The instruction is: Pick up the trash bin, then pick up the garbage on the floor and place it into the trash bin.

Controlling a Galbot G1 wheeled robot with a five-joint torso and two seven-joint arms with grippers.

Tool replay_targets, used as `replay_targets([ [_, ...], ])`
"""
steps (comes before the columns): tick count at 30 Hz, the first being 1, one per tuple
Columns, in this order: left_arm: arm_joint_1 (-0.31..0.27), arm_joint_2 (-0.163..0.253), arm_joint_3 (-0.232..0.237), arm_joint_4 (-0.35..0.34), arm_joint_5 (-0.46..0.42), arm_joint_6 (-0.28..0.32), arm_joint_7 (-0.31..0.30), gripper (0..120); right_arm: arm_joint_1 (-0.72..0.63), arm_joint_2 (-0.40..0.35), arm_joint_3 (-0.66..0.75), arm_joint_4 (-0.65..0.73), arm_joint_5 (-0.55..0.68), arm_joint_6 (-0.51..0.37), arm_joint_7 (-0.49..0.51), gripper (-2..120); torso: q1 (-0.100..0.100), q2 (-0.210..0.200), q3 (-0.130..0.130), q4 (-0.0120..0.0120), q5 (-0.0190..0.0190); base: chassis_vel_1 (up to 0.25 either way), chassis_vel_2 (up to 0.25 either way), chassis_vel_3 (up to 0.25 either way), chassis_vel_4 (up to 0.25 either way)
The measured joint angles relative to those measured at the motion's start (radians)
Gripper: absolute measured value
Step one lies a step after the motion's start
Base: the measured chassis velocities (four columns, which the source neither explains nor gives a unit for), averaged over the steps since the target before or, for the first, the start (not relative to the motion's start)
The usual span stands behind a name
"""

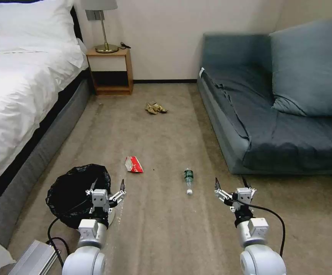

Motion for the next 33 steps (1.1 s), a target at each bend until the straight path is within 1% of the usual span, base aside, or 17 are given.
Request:
replay_targets([
  [2, -0.018, 0.003, -0.003, 0.019, -0.002, -0.002, -0.005, 100, 0.019, 0.0, -0.003, -0.017, 0.014, 0.002, 0.0, 100, 0.0, 0.0, 0.0, 0.0, 0.0, 0.0, 0.0, 0.0, 0.0],
  [3, -0.068, 0.011, -0.013, 0.07, -0.008, -0.007, -0.021, 100, 0.072, -0.001, -0.01, -0.062, 0.054, 0.008, -0.001, 100, 0.0, 0.0, 0.0, -0.0001, 0.0, 0.0, 0.0, 0.0, 0.0],
  [4, -0.068, 0.011, -0.013, 0.07, -0.008, -0.007, -0.021, 100, 0.072, -0.001, -0.01, -0.062, 0.054, 0.008, -0.001, 100, 0.0, 0.0, 0.0, -0.0001, 0.0, 0.0, 0.0, 0.0, 0.0],
  [7, -0.162, 0.025, -0.03, 0.169, -0.02, -0.017, -0.051, 100, 0.176, -0.003, -0.025, -0.152, 0.132, 0.02, -0.002, 100, 0.0, 0.0, 0.0, 0.0, 0.0, 0.0, 0.0, 0.0, 0.0],
  [10, -0.197, 0.03, -0.037, 0.206, -0.024, -0.02, -0.062, 100, 0.215, -0.003, -0.03, -0.185, 0.161, 0.024, -0.003, 100, 0.0, 0.0, 0.0, 0.0, 0.0, 0.0, 0.0, 0.0, 0.0],
  [12, -0.297, 0.046, -0.056, 0.309, -0.037, -0.03, -0.092, 100, 0.324, -0.005, -0.045, -0.279, 0.243, 0.036, -0.005, 100, 0.0, 0.0, 0.0, 0.0, -0.0001, 0.0, 0.0, 0.0, 0.0],
  [14, -0.312, 0.048, -0.058, 0.324, -0.038, -0.032, -0.097, 100, 0.344, -0.006, -0.048, -0.296, 0.257, 0.038, -0.005, 100, 0.0, 0.0, 0.0, 0.0, 0.0, 0.0, 0.0, 0.0, 0.0],
  [15, -0.355, 0.055, -0.066, 0.37, -0.044, -0.036, -0.11, 100, 0.388, -0.007, -0.054, -0.334, 0.29, 0.043, -0.006, 100, 0.0, 0.0, 0.0, 0.0001, -0.0001, 0.0, 0.0, 0.0, 0.0],
  [16, -0.355, 0.055, -0.066, 0.37, -0.044, -0.036, -0.11, 100, 0.388, -0.007, -0.054, -0.334, 0.29, 0.043, -0.006, 100, 0.0, 0.0, 0.0, 0.0001, -0.0001, 0.0, 0.0, 0.0, 0.0],
  [18, -0.408, 0.063, -0.077, 0.423, -0.051, -0.04, -0.127, 100, 0.421, -0.007, -0.059, -0.361, 0.314, 0.047, -0.007, 100, 0.0, 0.0, 0.0, 0.0001, -0.0002, 0.0, 0.0, 0.0, 0.0],
  [21, -0.413, 0.086, -0.077, 0.403, -0.07, -0.03, -0.132, 100, 0.426, -0.007, -0.06, -0.367, 0.319, 0.048, -0.007, 100, 0.0, 0.0, 0.0, -0.0006, -0.0003, 0.0, 0.0, 0.0, 0.0],
  [24, -0.363, 0.175, -0.089, 0.277, -0.139, 0.022, -0.159, 100, 0.426, -0.011, -0.06, -0.367, 0.324, 0.048, -0.007, 100, 0.0, 0.0, 0.0, 0.0003, 0.0006, 0.0, 0.0, 0.0, 0.0],
  [25, -0.363, 0.175, -0.089, 0.277, -0.139, 0.022, -0.159, 100, 0.426, -0.011, -0.06, -0.367, 0.324, 0.048, -0.007, 100, 0.0, 0.0, 0.0, 0.0003, 0.0006, 0.0, 0.0, 0.0, 0.0],
  [26, -0.34, 0.215, -0.092, 0.222, -0.17, 0.047, -0.17, 100, 0.423, -0.023, -0.06, -0.362, 0.332, 0.045, -0.007, 100, 0.0, 0.0, 0.0, 0.0007, 0.0, 0.0, 0.0, 0.0, 0.0],
  [27, -0.335, 0.232, -0.097, 0.203, -0.173, 0.048, -0.173, 100, 0.422, -0.03, -0.057, -0.361, 0.336, 0.045, -0.005, 100, 0.0, 0.0, 0.0, 0.0005, 0.0006, 0.0, 0.0, 0.0, 0.0],
  [31, -0.31, 0.258, -0.103, 0.159, -0.197, 0.066, -0.179, 100, 0.418, -0.046, -0.059, -0.356, 0.347, 0.042, -0.006, 100, 0.0, 0.0, 0.0, -0.0003, -0.001, 0.0, 0.0, 0.0, 0.0],
  [33, -0.272, 0.29, -0.12, 0.093, -0.224, 0.088, -0.19, 100, 0.386, -0.098, -0.052, -0.308, 0.373, 0.021, -0.002, 100, 0.0, 0.0, 0.0, 0.0001, 0.0009, 0.0, 0.0, 0.0, 0.0],
])
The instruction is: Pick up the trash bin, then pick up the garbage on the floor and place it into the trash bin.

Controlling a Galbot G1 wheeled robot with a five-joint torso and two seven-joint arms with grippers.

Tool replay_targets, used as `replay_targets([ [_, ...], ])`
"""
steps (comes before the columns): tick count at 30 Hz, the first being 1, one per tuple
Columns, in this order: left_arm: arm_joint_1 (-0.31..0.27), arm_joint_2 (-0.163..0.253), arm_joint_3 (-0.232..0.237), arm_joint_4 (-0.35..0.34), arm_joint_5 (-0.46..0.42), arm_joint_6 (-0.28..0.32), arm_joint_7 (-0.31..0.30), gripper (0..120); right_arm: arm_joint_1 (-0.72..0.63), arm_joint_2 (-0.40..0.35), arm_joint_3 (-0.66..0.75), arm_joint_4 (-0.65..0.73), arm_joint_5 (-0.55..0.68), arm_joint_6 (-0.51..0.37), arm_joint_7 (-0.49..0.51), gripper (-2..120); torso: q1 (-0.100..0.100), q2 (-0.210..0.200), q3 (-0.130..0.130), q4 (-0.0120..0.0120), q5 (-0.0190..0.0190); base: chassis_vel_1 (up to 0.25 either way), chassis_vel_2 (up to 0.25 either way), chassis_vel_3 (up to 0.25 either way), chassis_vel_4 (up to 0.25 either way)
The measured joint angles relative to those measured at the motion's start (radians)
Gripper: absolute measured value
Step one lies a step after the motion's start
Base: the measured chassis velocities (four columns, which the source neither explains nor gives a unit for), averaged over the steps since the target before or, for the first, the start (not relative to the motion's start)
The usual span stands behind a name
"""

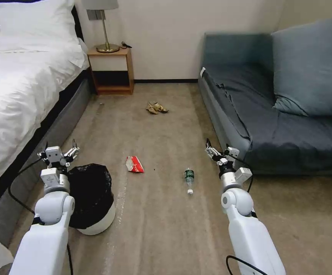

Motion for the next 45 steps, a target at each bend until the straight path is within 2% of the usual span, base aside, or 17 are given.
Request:
replay_targets([
  [3, 0.041, 0.032, -0.014, -0.065, -0.03, 0.026, -0.01, 100, -0.039, -0.064, 0.011, 0.058, 0.03, -0.027, 0.008, 100, 0.0, 0.0, 0.0, 0.0, -0.0015, 0.0, 0.0, 0.0, 0.0],
  [12, 0.167, 0.136, -0.064, -0.274, -0.12, 0.1, -0.043, 100, -0.191, -0.307, 0.053, 0.278, 0.145, -0.131, 0.039, 100, 0.0, 0.0, 0.0, -0.0001, -0.0001, 0.0, 0.0, 0.0, 0.0],
  [17, 0.175, 0.14, -0.066, -0.284, -0.125, 0.105, -0.045, 100, -0.288, -0.464, 0.081, 0.419, 0.22, -0.196, 0.059, 100, 0.0, 0.0, 0.0, -0.0003, -0.0006, 0.0, 0.0, 0.0, 0.0],
  [21, 0.187, 0.142, -0.072, -0.285, -0.127, 0.111, -0.045, 100, -0.327, -0.512, 0.095, 0.451, 0.231, -0.209, 0.055, 100, 0.0, 0.0, 0.0, 0.0001, -0.0015, 0.0, 0.0, 0.0, 0.0],
  [22, 0.213, 0.142, -0.088, -0.271, -0.126, 0.119, -0.045, 98, -0.351, -0.523, 0.103, 0.439, 0.222, -0.209, 0.044, 100, 0.0, 0.0, 0.0, -0.0014, -0.0006, 0.0, 0.0, 0.0, 0.0],
  [23, 0.27, 0.138, -0.119, -0.226, -0.122, 0.151, -0.044, 98, -0.359, -0.523, 0.104, 0.427, 0.212, -0.206, 0.036, 100, 0.0, 0.0, 0.0, -0.001, 0.001, 0.0, 0.0, 0.0, 0.0],
  [24, 0.314, 0.133, -0.143, -0.191, -0.118, 0.172, -0.044, 98, -0.361, -0.519, 0.104, 0.419, 0.205, -0.202, 0.033, 100, 0.0, 0.0, 0.0, -0.0008, -0.0008, 0.0, 0.0, 0.0, 0.0],
  [26, 0.35, 0.13, -0.161, -0.163, -0.115, 0.191, -0.043, 98, -0.363, -0.513, 0.104, 0.409, 0.199, -0.197, 0.03, 100, 0.0, 0.0, 0.0, 0.0006, -0.0028, 0.0, 0.0, 0.0, 0.0],
  [28, 0.373, 0.127, -0.176, -0.146, -0.112, 0.201, -0.042, 98, -0.366, -0.503, 0.102, 0.396, 0.187, -0.189, 0.024, 100, 0.0, 0.0, 0.0, 0.0018, -0.001, 0.0, 0.0, 0.0, 0.0],
  [30, 0.379, 0.127, -0.181, -0.141, -0.11, 0.203, -0.043, 98, -0.371, -0.492, 0.1, 0.381, 0.169, -0.179, 0.017, 100, 0.0, 0.0, 0.0, 0.0008, 0.0006, 0.0, 0.0, 0.0, 0.0],
  [32, 0.38, 0.125, -0.18, -0.138, -0.109, 0.204, -0.04, 97, -0.378, -0.481, 0.098, 0.361, 0.147, -0.165, 0.007, 100, 0.0, 0.0, 0.0, -0.001, -0.0014, 0.0, 0.0, 0.0, 0.0],
  [36, 0.38, 0.125, -0.181, -0.133, -0.108, 0.204, -0.04, 97, -0.38, -0.478, 0.097, 0.351, 0.14, -0.16, 0.003, 100, 0.0, 0.0, 0.0, -0.001, 0.0001, 0.0, 0.0, 0.0, 0.0],
  [39, 0.374, 0.106, -0.175, -0.036, -0.088, 0.212, -0.04, 97, -0.371, -0.477, 0.092, 0.347, 0.14, -0.159, 0.002, 100, 0.0, 0.0, 0.0, -0.0001, -0.0002, 0.0, 0.0, 0.0, 0.0],
  [40, 0.374, 0.106, -0.175, -0.036, -0.088, 0.212, -0.04, 97, -0.371, -0.477, 0.092, 0.347, 0.14, -0.159, 0.002, 100, 0.0, 0.0, 0.0, -0.0001, -0.0002, 0.0, 0.0, 0.0, 0.0],
  [41, 0.368, 0.093, -0.168, 0.023, -0.076, 0.218, -0.04, 97, -0.366, -0.476, 0.089, 0.347, 0.14, -0.159, 0.003, 100, 0.0, 0.0, 0.0, 0.0002, -0.0023, 0.0, 0.0, 0.0, 0.0],
  [42, 0.368, 0.093, -0.168, 0.023, -0.076, 0.218, -0.04, 97, -0.366, -0.476, 0.089, 0.347, 0.14, -0.159, 0.003, 100, 0.0, 0.0, 0.0, 0.0002, -0.0023, 0.0, 0.0, 0.0, 0.0],
  [45, 0.345, 0.087, -0.156, 0.082, -0.063, 0.222, -0.04, 97, -0.363, -0.472, 0.081, 0.347, 0.141, -0.159, 0.003, 100, 0.0, 0.0, 0.0, 0.0, 0.0009, 0.0, 0.0, 0.0, 0.0],
])
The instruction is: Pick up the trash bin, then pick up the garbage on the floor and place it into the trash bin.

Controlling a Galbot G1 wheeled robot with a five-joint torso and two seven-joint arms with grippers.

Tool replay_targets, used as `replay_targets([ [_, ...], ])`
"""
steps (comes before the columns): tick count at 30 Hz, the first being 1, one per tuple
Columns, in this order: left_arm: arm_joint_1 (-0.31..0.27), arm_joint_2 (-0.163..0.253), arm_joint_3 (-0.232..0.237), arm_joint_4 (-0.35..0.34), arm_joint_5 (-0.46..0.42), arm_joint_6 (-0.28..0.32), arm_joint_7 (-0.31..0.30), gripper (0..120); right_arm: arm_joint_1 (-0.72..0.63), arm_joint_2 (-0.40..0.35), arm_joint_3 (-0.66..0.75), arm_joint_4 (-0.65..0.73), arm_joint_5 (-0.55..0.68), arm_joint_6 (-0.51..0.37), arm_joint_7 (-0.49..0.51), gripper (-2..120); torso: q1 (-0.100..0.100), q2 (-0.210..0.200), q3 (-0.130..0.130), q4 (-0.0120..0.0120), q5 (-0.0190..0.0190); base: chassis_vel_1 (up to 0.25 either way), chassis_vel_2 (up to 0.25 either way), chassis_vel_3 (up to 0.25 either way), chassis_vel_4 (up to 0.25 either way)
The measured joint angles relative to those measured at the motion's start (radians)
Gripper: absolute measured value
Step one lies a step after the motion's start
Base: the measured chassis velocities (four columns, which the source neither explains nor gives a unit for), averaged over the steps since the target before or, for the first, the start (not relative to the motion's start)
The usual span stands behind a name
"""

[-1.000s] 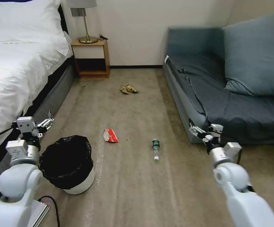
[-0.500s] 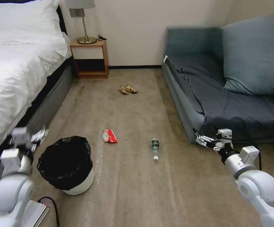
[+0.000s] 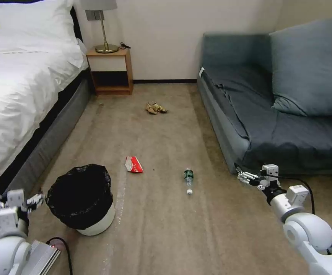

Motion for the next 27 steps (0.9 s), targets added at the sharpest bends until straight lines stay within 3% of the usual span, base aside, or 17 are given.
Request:
replay_targets([
  [4, -0.01, 0.0, 0.008, 0.013, 0.004, 0.001, 0.003, 96, -0.001, 0.002, -0.001, -0.001, -0.001, 0.0, 0.0, 100, 0.0, 0.0, 0.0, -0.0002, -0.003, 0.0, 0.0, 0.0, 0.0],
  [7, -0.01, 0.004, 0.008, -0.004, 0.007, 0.002, 0.005, 96, -0.004, 0.006, -0.001, -0.01, -0.006, 0.002, -0.001, 100, 0.0, 0.0, 0.0, -0.0001, -0.0007, 0.0, 0.0, 0.0, 0.0],
  [10, -0.008, 0.008, 0.001, -0.018, 0.014, 0.0, 0.004, 96, -0.007, 0.009, 0.002, -0.016, -0.01, 0.006, -0.003, 100, 0.0, 0.0, 0.0, -0.0001, -0.0017, 0.0, 0.0, 0.0, 0.0],
  [13, 0.011, 0.038, -0.063, -0.086, 0.033, -0.008, 0.004, 96, -0.023, 0.025, 0.002, -0.029, -0.032, 0.014, -0.01, 100, 0.0, 0.0, 0.0, -0.0001, -0.0014, 0.0, 0.0, 0.0, 0.0],
  [18, 0.023, 0.058, -0.098, -0.127, 0.027, -0.014, 0.007, 96, -0.025, 0.033, -0.004, -0.024, -0.04, 0.016, -0.012, 100, 0.0, 0.0, 0.0, -0.0001, -0.0015, 0.0, 0.0, 0.0, 0.0],
  [22, 0.021, 0.056, -0.095, -0.136, 0.023, -0.014, 0.008, 95, -0.024, 0.03, -0.005, -0.015, -0.04, 0.016, -0.012, 100, 0.0, 0.0, 0.0, -0.0001, -0.0016, 0.0, 0.0, 0.0, 0.0],
  [27, 0.0, 0.051, -0.051, -0.134, 0.015, -0.009, 0.011, 94, -0.028, 0.025, 0.0, -0.007, -0.04, 0.016, -0.012, 100, 0.0, 0.0, 0.0, 0.0, -0.0017, 0.0, 0.0, 0.0, 0.0],
])
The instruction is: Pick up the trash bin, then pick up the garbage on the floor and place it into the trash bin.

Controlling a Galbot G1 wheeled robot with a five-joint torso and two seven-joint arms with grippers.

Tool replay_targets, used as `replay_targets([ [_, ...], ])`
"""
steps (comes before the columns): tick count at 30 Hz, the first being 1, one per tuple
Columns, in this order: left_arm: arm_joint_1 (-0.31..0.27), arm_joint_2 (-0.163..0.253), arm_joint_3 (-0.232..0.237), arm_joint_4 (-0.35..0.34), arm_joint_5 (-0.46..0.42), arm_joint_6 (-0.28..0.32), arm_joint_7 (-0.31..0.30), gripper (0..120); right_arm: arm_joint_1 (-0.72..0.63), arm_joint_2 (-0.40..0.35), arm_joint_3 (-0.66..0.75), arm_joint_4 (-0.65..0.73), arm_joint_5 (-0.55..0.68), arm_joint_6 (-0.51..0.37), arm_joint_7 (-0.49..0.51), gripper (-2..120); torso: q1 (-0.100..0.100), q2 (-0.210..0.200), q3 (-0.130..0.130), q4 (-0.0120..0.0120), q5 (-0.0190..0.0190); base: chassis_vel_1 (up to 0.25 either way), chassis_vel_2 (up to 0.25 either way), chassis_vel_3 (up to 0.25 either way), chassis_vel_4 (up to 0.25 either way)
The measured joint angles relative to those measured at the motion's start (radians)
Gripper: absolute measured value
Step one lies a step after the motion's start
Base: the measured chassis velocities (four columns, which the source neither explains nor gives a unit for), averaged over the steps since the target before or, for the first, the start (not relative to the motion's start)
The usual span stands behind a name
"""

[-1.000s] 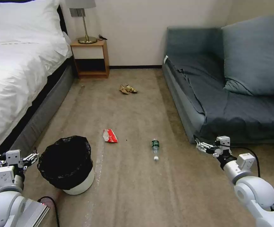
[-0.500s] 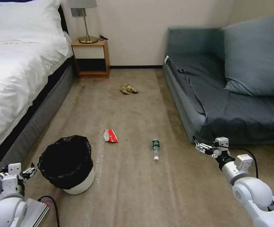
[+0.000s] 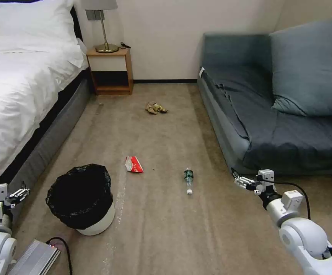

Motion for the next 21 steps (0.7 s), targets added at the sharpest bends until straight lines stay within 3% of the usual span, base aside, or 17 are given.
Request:
replay_targets([
  [2, -0.004, 0.0, 0.006, 0.002, 0.0, 0.001, 0.0, 94, -0.002, 0.0, 0.001, 0.0, 0.0, 0.0, 0.0, 100, 0.0, 0.0, 0.0, -0.0001, 0.0, 0.0, 0.0, 0.0, 0.0],
  [8, -0.08, 0.011, 0.091, 0.055, 0.002, 0.027, 0.001, 94, -0.02, 0.0, 0.012, 0.001, -0.005, 0.004, -0.007, 100, 0.0, 0.0, 0.0, -0.0002, -0.0001, 0.0, 0.0, 0.0, 0.0],
  [21, -0.157, 0.014, 0.167, 0.137, -0.004, 0.044, 0.003, 94, -0.011, -0.001, 0.008, -0.017, -0.008, 0.009, -0.011, 100, 0.0, 0.0, 0.0, -0.0001, 0.0001, 0.0, 0.0, 0.0, 0.0],
])
